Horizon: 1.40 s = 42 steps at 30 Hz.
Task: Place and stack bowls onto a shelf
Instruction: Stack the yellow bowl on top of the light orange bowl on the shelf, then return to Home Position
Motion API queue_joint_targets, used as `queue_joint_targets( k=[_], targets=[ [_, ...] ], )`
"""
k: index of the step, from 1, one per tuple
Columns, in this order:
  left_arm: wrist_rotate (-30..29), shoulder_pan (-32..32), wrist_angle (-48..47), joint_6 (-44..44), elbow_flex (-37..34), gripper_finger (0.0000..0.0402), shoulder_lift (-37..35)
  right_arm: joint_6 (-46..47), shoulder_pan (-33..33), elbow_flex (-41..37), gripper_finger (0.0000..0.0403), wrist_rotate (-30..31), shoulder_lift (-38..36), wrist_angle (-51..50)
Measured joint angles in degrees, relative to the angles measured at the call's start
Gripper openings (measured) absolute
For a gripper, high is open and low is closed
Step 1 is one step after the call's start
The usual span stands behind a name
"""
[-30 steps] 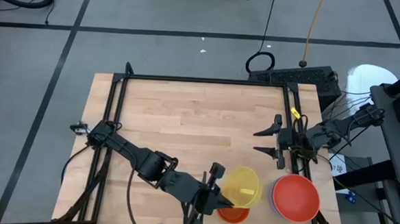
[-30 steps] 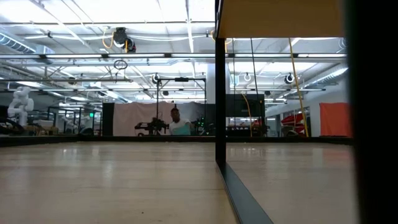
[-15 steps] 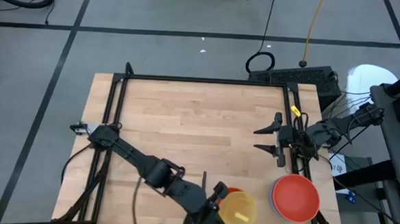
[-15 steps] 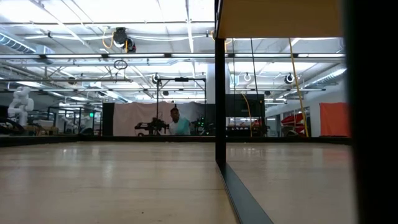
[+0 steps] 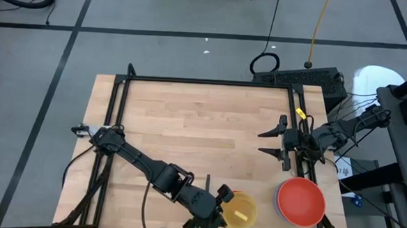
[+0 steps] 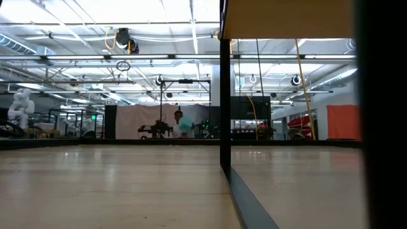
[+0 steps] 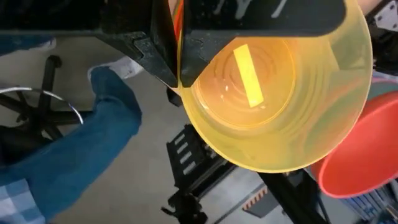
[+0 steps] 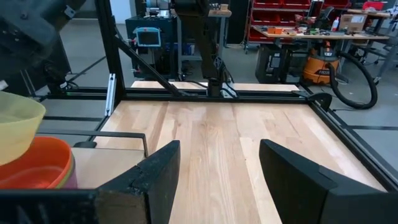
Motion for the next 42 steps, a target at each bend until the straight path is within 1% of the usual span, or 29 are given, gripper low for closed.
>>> queue_joint_targets(
  k=[5,16,22,28,30,32,34,37,38,42],
  targets=[
    [-0.5,0.1,-1.4,0.2,0.0,0.0027,0.7,0.0,0.0,0.0,0.0212,0.0,0.0,0.0],
    [-3.4,0.5,-1.9,1.8,0.0,0.0074,0.7,0.0,0.0,0.0,0.0212,0.0,0.0,0.0],
    [-4.3,0.5,-1.8,0.5,0.0,0.0079,0.7,0.0,0.0,0.0,0.0212,0.0,0.0,0.0],
    [-4.6,0.7,0.8,-3.7,0.0,0.0079,0.6,0.2,0.0,0.0,0.0212,0.0,0.0,0.0],
    [-6.9,0.8,0.4,-5.4,0.0,0.0079,0.6,1.4,0.0,0.0,0.0212,0.0,0.0,0.0],
    [-11.5,0.8,-0.9,-7.1,0.0,0.0074,0.6,1.7,0.0,0.0,0.021,-0.2,0.0,0.0],
    [-14.5,0.9,-2.1,-7.6,0.0,0.0058,0.6,1.5,0.0,0.0,0.02,-0.3,0.0,0.0],
    [-14.7,1.7,-5.2,-9.5,0.0,0.0016,-0.1,0.6,0.0,0.0,0.0171,-0.4,0.0,0.0],
    [-14.5,2.1,-6.3,-10.6,0.0,0.0009,-0.3,0.0,0.0,0.0,0.0158,-0.4,0.0,0.0],
    [-15.8,4.3,-12.6,-14.5,0.0,0.0007,-2.0,-3.3,0.0,0.0,0.0099,-0.2,0.0,0.0]
  ],
)
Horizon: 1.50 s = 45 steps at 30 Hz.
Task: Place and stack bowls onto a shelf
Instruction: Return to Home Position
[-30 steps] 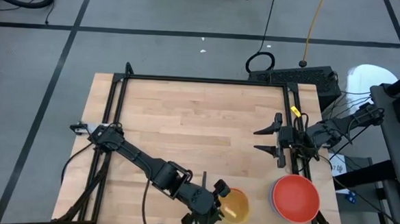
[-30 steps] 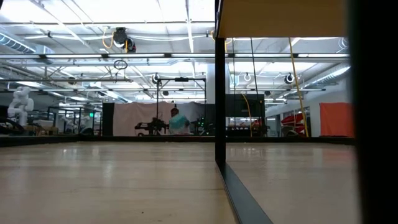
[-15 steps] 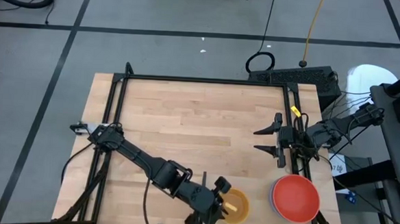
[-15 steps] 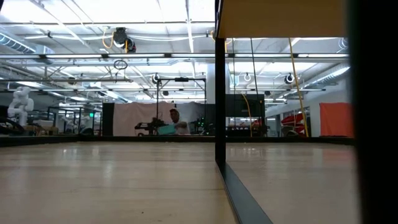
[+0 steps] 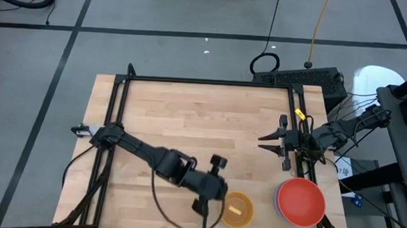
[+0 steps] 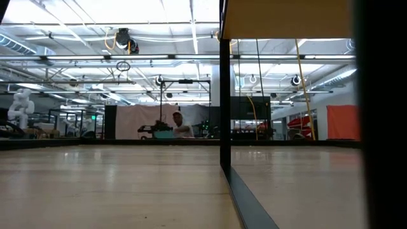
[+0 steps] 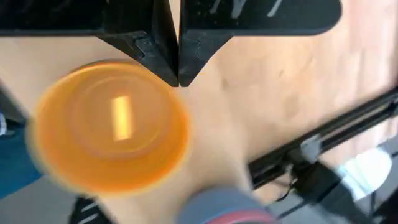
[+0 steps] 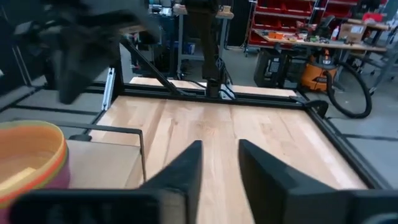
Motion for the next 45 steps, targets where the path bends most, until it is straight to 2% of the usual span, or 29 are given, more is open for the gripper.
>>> queue_joint_targets(
  k=[6,12,14,16,21,27,32,40,42,45],
  targets=[
    [-1.0,2.5,-9.4,-1.7,0.0,0.0006,-3.1,-2.6,0.0,0.0,0.0012,-0.5,0.0,0.7],
    [-4.9,3.8,-15.9,-4.2,-1.2,0.0007,-6.2,-4.1,0.0,-0.1,0.0009,-4.7,0.2,0.7],
    [-5.2,4.3,-12.3,-4.1,-3.8,0.0007,-7.6,-5.7,0.0,-1.1,0.0006,-6.1,-0.1,1.6],
    [-5.2,4.4,-10.8,-4.2,-9.6,0.0007,-10.7,-7.2,0.0,-2.8,0.0002,-7.0,-0.2,3.7],
    [-5.3,6.0,5.7,-5.4,-31.2,0.0007,-20.9,-7.7,0.0,-7.9,0.0001,-7.6,-1.3,10.3],
    [-6.7,6.7,29.1,-6.6,-56.6,0.0007,-37.8,-7.0,-0.5,-10.4,0.0,-7.6,-2.6,10.1],
    [-8.0,6.7,43.3,-3.7,-75.5,0.0007,-50.2,-5.7,-1.1,-12.6,0.0,-7.6,-3.1,10.3],
    [-8.3,6.9,62.5,-3.1,-97.0,0.0008,-63.8,-6.1,-2.6,-18.8,0.0,-10.6,-3.8,18.4],
    [-8.3,6.9,67.7,-3.1,-101.0,0.0008,-65.7,-6.1,-3.1,-20.5,0.0,-10.9,-4.2,20.6],
    [-8.2,7.1,70.6,-2.4,-106.3,0.0008,-68.9,-6.0,-4.0,-23.0,0.0,-12.4,-4.7,22.5]
  ],
)
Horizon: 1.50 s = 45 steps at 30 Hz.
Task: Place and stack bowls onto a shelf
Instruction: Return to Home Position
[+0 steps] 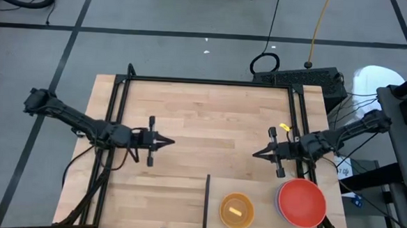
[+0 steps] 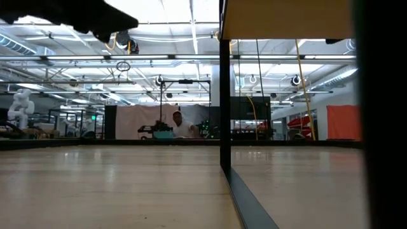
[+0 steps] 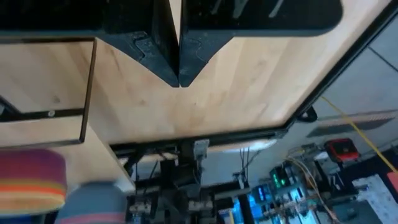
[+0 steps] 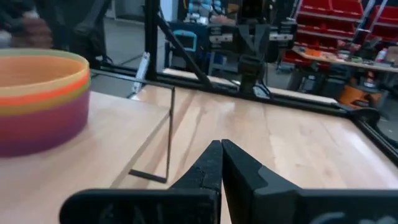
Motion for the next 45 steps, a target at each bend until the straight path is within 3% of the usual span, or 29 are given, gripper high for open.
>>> queue_joint_targets(
  k=[16,28,37,45],
  targets=[
    [3.8,5.0,3.2,0.2,-14.6,0.0008,-14.2,0.9,-1.9,-7.9,0.0,-3.9,-3.4,4.2],
    [6.8,7.2,3.1,-1.6,-22.3,0.0008,-23.3,0.0,-1.9,-8.5,0.0,-4.0,-5.5,1.5],
    [6.9,7.0,1.0,-1.9,-24.3,0.0008,-27.5,0.3,-1.9,-8.7,0.0,-4.0,-6.1,-0.2],
    [6.8,7.0,0.8,-1.7,-24.3,0.0008,-27.7,0.8,-1.9,-15.5,0.0,-4.7,-9.0,7.6]
  ],
)
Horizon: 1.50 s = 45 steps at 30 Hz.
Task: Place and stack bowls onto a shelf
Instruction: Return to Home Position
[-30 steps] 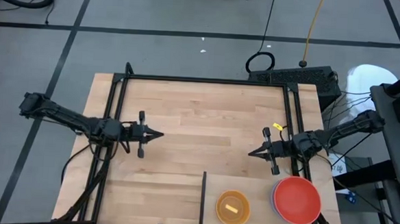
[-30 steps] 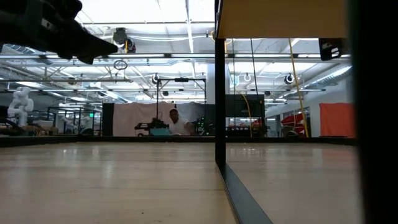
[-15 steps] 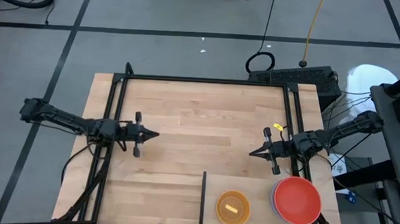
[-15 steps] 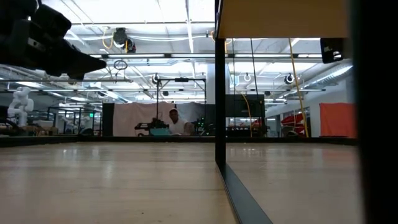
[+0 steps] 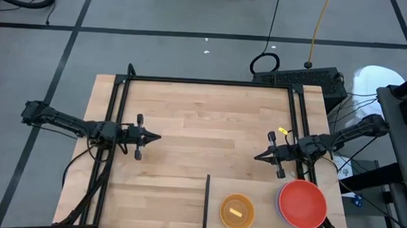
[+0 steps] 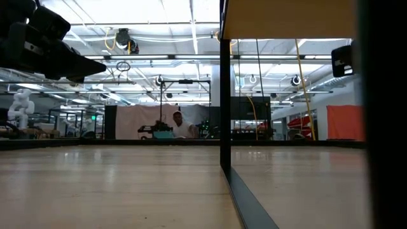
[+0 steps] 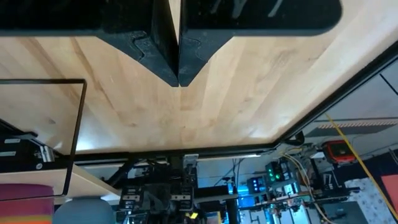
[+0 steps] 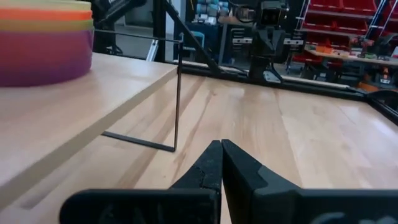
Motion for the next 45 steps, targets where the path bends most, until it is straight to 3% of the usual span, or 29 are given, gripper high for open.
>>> queue_joint_targets(
  k=[9,18,24,29,35,45],
  targets=[
    [0.0,0.0,-0.1,-0.5,0.0,0.0008,0.0,-2.5,0.0,-2.0,0.0,-0.6,-7.0,-3.4],
    [0.0,0.0,-0.2,-0.9,0.0,0.0008,0.0,-9.4,-3.3,-2.2,0.0,-2.3,-21.6,-12.9],
    [-0.4,0.0,0.2,-0.5,0.0,0.0008,0.0,-9.4,-8.1,-2.9,0.0,-3.0,-21.6,-13.5],
    [-0.6,0.1,0.7,0.3,0.0,0.0008,0.1,-12.5,-12.6,-2.9,0.0,-8.5,-21.5,-13.6],
    [-0.6,0.1,1.5,0.4,0.0,0.0008,0.1,-11.9,-18.3,-2.9,0.0,-9.7,-21.5,-14.1],
    [-0.6,0.1,1.5,-0.1,0.0,0.0008,0.1,-10.9,-21.9,-2.9,0.0,-10.1,-21.4,-14.5]
  ],
)
